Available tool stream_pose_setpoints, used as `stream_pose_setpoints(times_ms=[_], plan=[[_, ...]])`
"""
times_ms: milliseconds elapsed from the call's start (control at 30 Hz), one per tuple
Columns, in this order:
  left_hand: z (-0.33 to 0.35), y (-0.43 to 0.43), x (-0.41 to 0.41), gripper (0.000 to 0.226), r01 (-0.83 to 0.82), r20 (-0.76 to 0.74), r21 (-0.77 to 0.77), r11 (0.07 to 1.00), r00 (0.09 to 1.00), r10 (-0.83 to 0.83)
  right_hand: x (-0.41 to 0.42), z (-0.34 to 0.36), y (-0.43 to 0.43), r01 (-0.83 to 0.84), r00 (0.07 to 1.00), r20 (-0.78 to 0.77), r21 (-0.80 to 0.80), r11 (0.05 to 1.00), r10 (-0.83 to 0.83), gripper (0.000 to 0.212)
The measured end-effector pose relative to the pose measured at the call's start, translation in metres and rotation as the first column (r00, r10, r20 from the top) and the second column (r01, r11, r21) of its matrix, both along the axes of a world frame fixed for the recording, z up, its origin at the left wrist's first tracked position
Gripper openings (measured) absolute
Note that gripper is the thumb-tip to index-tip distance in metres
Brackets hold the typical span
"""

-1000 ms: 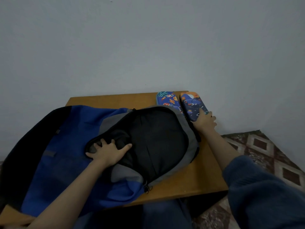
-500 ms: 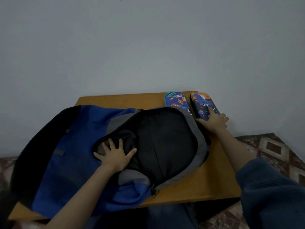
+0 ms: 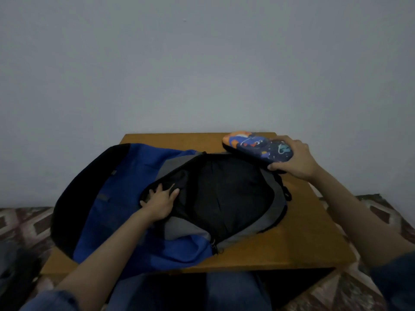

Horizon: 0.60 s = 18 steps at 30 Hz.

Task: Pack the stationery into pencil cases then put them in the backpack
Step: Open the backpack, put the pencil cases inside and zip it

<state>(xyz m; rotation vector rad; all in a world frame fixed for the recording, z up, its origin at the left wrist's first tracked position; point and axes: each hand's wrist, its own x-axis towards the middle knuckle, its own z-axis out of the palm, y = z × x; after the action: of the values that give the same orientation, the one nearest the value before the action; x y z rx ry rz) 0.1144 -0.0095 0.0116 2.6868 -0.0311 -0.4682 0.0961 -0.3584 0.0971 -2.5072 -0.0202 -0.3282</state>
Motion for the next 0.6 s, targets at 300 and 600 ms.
stream_pose_setpoints(times_ms=[300, 600], plan=[[0.03, 0.029, -0.001, 0.05, 0.005, 0.145, -0.139, 0.99, 0.989, 0.016, -0.046, 0.011, 0.044, -0.341, 0.92, -0.24, -0.096, 0.935, 0.311, 0.059], [0.045, 0.023, -0.009, 0.048, 0.071, 0.25, -0.13, 0.989, 0.968, -0.037, -0.042, -0.006, 0.115, -0.557, 0.809, -0.287, -0.097, 0.825, 0.513, 0.058]])
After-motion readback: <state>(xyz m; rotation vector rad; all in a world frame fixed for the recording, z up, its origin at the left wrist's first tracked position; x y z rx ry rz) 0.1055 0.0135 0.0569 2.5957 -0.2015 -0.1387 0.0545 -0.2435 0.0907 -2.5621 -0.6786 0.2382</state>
